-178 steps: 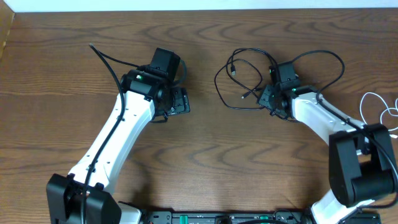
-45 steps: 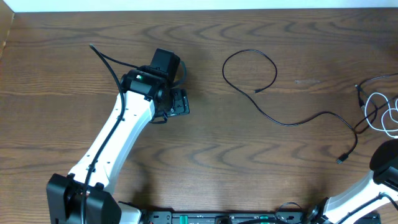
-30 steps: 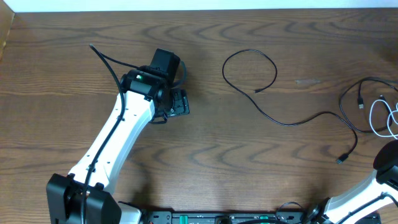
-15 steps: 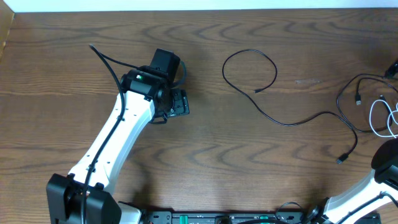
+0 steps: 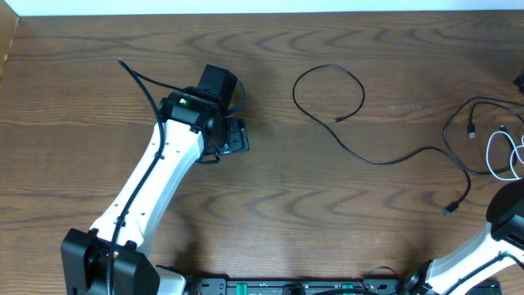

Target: Untangle cables

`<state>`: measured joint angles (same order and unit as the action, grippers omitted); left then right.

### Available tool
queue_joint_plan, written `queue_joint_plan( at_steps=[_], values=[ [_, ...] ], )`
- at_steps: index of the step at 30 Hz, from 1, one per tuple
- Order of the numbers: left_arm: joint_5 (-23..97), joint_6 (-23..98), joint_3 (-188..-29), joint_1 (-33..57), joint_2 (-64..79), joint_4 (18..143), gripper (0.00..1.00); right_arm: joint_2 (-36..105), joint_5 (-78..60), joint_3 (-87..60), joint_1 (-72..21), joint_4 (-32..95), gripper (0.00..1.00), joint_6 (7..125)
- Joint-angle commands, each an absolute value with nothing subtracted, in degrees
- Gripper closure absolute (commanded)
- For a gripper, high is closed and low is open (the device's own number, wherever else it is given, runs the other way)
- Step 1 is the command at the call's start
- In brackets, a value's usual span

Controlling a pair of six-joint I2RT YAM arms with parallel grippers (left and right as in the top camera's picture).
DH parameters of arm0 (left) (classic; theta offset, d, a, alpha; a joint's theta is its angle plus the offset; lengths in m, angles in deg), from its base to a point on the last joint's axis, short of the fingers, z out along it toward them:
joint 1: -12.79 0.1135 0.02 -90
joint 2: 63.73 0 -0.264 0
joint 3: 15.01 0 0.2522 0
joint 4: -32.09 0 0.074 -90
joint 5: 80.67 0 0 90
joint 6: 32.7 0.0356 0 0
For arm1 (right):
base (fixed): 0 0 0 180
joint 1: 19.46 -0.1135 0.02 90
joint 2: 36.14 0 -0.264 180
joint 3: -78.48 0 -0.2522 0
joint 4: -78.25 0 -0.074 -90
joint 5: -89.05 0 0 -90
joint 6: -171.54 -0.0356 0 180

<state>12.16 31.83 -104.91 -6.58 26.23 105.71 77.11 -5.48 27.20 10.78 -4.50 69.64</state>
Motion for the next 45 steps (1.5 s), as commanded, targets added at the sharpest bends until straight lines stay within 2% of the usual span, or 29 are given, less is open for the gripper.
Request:
queue_joint_plan(
  at_steps=[1, 5, 9, 14, 21, 25, 30, 33, 41, 45],
  values=[
    [11.66, 31.50, -104.65, -6.45, 26.51, 106.08, 0.21, 77.44, -5.61, 22.00, 10.45, 0.09, 0.99, 69.90],
    [11.66, 31.50, -104.65, -6.45, 26.51, 106.08, 0.21, 77.44, -3.34, 14.00, 10.52, 6.82, 0.99, 69.86],
    [11.66, 31.50, -104.65, -6.45, 26.51, 106.08, 0.21, 77.44, 4.86, 3.31, 10.73, 14.17, 0.99, 69.53],
    [11.66, 31.52, -104.65, -6.45, 26.51, 106.06, 0.21, 77.44, 9.36, -4.82, 12.11, 17.16, 0.99, 63.08],
    [11.63, 31.52, -104.65, -6.45, 26.51, 106.52, 0.21, 76.59, -0.21, -1.52, 13.14, 16.73, 0.99, 64.94],
    [11.63, 31.52, -104.65, -6.45, 26.51, 106.93, 0.21, 74.42, -0.24, 4.55, 13.55, 14.87, 0.99, 64.61],
    [11.63, 31.52, -104.65, -6.45, 26.51, 107.39, 0.21, 70.01, 0.11, 8.99, 16.77, 12.42, 0.99, 51.04],
    [11.63, 31.52, -104.65, -6.45, 26.51, 107.37, 0.21, 67.49, 0.14, 8.99, 18.58, 12.79, 0.99, 47.68],
    [11.63, 31.52, -104.65, -6.45, 26.51, 107.35, 0.21, 65.57, 0.94, 8.97, 21.47, 13.16, 0.99, 48.05],
    [11.63, 31.52, -104.65, -6.45, 26.51, 107.33, 0.21, 66.12, 0.59, 8.79, 20.50, 13.78, 0.99, 52.83]
  ],
)
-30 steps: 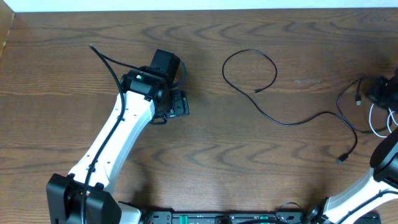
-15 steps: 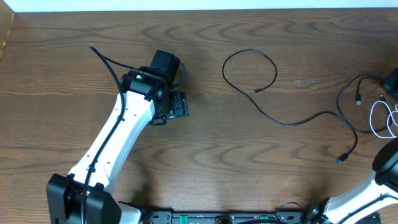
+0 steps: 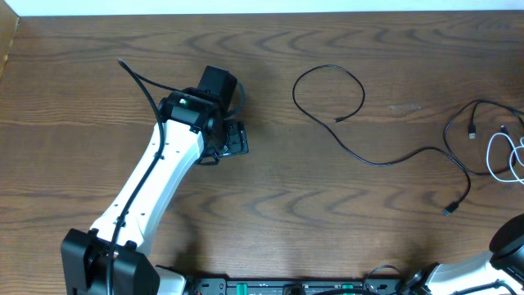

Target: Untangle cables

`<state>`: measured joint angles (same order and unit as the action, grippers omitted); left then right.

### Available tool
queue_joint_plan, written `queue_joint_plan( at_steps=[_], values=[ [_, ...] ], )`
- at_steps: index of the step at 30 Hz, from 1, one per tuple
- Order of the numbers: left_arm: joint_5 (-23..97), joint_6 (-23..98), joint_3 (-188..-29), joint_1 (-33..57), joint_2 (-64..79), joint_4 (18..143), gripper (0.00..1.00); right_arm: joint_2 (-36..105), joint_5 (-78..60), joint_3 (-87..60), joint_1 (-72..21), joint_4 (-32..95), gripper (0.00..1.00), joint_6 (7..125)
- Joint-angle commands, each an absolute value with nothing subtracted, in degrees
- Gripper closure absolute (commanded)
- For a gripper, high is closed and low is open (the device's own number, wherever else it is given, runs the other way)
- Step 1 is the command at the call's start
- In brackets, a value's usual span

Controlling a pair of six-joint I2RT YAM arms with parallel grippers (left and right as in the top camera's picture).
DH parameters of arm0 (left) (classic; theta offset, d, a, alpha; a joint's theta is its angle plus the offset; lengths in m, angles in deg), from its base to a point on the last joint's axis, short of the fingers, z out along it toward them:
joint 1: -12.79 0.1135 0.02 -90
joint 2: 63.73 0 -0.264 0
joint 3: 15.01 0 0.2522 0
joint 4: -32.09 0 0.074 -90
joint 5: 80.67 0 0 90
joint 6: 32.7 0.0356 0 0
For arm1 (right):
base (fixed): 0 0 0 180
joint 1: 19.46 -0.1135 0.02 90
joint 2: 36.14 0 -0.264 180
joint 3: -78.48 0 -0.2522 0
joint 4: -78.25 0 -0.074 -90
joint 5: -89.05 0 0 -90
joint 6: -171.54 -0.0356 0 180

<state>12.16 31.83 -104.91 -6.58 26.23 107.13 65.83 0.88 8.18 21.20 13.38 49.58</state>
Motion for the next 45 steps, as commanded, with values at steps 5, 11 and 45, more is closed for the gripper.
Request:
queue_joint_plan(
  at_steps=[5, 11, 45],
  values=[
    [11.66, 31.50, -104.65, -6.45, 26.51, 107.35, 0.21, 68.96, 0.59, 7.48, 20.15, 14.45, 0.99, 54.65],
    [11.66, 31.50, -104.65, -6.45, 26.51, 107.35, 0.21, 74.47, -0.17, 3.00, 20.13, 15.06, 0.99, 54.91],
    [11.66, 31.52, -104.65, -6.45, 26.51, 107.74, 0.21, 65.44, -8.41, 1.93, 12.85, 8.38, 0.62, 69.31]
  ],
)
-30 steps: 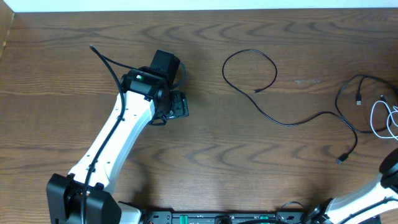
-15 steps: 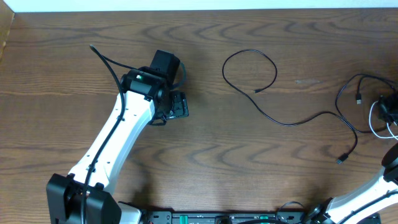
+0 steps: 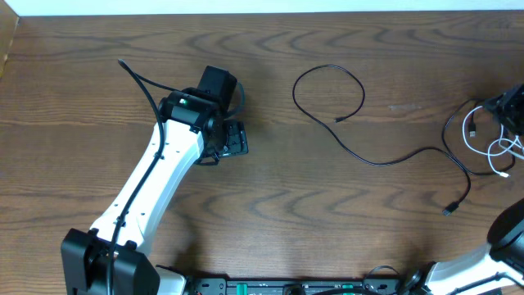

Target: Untangle cables

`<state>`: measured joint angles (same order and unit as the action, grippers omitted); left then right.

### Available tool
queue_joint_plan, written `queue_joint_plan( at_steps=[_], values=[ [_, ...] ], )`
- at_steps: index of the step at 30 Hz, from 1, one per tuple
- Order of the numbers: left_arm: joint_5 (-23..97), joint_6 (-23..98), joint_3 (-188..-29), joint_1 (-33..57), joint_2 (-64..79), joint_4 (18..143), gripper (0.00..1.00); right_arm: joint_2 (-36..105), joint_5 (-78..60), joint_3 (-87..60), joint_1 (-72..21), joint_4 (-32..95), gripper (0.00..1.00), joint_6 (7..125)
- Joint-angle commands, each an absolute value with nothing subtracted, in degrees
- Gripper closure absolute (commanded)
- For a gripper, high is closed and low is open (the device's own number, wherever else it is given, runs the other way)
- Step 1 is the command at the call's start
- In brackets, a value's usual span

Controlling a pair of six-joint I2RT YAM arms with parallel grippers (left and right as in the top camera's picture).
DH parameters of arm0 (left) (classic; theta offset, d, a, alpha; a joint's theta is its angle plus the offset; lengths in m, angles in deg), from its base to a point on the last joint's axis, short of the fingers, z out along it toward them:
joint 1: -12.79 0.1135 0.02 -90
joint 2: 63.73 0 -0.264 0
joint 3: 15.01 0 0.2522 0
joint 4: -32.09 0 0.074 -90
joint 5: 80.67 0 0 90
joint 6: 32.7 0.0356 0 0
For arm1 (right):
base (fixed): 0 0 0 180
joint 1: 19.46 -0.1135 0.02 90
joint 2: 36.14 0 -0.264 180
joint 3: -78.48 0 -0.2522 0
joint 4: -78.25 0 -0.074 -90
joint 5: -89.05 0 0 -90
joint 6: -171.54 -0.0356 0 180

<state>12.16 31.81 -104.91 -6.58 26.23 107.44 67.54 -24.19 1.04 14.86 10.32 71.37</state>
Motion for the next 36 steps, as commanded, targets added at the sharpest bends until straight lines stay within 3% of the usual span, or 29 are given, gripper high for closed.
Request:
queue_joint_plan(
  at_steps=[1, 6, 11, 20, 26, 30, 36],
  values=[
    [11.66, 31.52, -104.65, -6.45, 26.51, 107.74, 0.21, 65.35, -6.33, 1.93, 12.29, 7.70, 0.62, 68.85],
    [11.66, 31.52, -104.65, -6.45, 26.51, 107.72, 0.21, 65.37, -16.69, 1.80, 8.20, 5.27, 0.59, 76.59],
    [11.63, 31.52, -104.65, -6.45, 26.51, 107.37, 0.21, 65.37, -27.38, 1.65, 1.49, 1.36, 0.37, 84.44],
    [11.63, 31.52, -104.65, -6.45, 26.51, 106.67, 0.21, 65.57, -19.95, -1.52, -17.07, 6.26, 0.35, 83.02],
    [11.63, 31.54, -104.65, -6.45, 26.51, 106.69, 0.21, 66.07, -13.53, -5.04, -29.07, 12.00, 0.33, 94.69],
    [11.63, 31.54, -104.65, -6.45, 26.51, 106.69, 0.21, 66.20, -9.81, -9.91, -34.82, 17.73, 0.30, 98.03],
    [11.63, 31.54, -104.65, -6.45, 26.51, 106.69, 0.21, 66.20, -6.40, -19.09, -39.58, 29.80, 0.32, 98.60]
  ],
)
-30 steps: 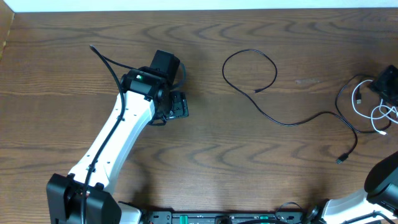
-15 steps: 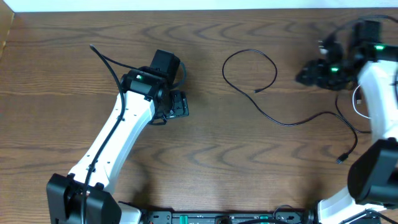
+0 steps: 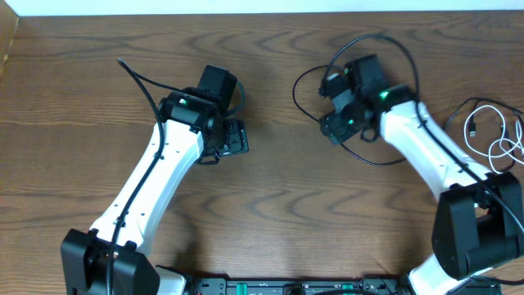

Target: Untangle cables

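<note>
Only the overhead view is given. A thin black cable (image 3: 301, 92) loops on the table at centre and runs on to the right (image 3: 385, 163). My right gripper (image 3: 332, 127) is low over the lower right of that loop, hiding the cable's end; how its jaws stand does not show. A white cable (image 3: 494, 146) lies coiled at the right edge, with a dark cable (image 3: 453, 113) arcing beside it. Over the left half of the table my left gripper (image 3: 234, 138) holds nothing visible; its jaws are too small to read.
The right arm (image 3: 426, 147) stretches from the lower right corner across to the centre, its own wiring looping above the wrist (image 3: 401, 49). The left arm (image 3: 155, 172) runs up from the lower left. A pale wall edge borders the table's far side.
The right gripper was at the right edge over the white and dark cables; it is now at the centre, on the black cable's loop. The white cable lies slightly shifted. The left arm has not moved.
The right arm first showed only at the lower right corner, then nearly out of view. It then appeared at the right edge over the tangled white and dark cables, and now reaches the centre loop. The left arm stayed put throughout.
</note>
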`<state>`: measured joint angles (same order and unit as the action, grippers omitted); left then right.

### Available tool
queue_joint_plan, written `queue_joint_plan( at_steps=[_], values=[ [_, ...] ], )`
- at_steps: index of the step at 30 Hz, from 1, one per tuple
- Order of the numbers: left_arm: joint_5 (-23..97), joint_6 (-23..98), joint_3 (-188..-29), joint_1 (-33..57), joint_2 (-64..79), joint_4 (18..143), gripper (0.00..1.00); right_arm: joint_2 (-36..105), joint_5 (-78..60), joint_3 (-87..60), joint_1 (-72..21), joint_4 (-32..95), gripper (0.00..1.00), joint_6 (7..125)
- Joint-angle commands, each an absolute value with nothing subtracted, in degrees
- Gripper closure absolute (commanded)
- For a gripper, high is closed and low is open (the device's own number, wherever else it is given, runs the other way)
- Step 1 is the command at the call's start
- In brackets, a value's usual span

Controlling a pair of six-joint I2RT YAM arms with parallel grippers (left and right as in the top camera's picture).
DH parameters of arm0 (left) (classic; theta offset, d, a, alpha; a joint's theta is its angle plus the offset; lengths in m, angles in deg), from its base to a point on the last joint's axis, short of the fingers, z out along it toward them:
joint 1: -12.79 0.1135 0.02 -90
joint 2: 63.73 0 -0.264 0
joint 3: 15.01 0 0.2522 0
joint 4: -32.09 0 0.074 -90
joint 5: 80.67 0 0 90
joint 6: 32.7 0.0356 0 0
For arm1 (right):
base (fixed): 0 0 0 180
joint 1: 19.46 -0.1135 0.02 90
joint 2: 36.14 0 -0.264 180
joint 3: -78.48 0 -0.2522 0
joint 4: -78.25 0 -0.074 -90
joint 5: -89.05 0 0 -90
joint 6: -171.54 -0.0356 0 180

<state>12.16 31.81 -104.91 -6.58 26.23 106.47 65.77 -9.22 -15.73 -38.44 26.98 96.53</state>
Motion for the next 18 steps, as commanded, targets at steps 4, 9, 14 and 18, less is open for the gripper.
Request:
queue_joint_plan(
  at_steps=[4, 9, 14, 18],
  values=[
    [11.63, 31.54, -104.65, -6.45, 26.51, 106.69, 0.21, 66.20, -6.22, -24.80, -39.93, 36.20, 0.36, 98.51],
    [11.63, 31.54, -104.65, -6.45, 26.51, 106.69, 0.21, 66.23, -4.48, -29.78, -39.93, 41.16, 0.39, 98.25],
    [11.63, 31.54, -104.65, -6.45, 26.51, 106.87, 0.21, 66.23, -4.48, -35.09, -39.93, 47.11, 0.36, 98.23],
    [11.63, 31.54, -104.65, -6.45, 26.51, 106.93, 0.21, 66.23, -4.50, -37.72, -39.93, 50.17, 0.35, 97.82]
  ],
)
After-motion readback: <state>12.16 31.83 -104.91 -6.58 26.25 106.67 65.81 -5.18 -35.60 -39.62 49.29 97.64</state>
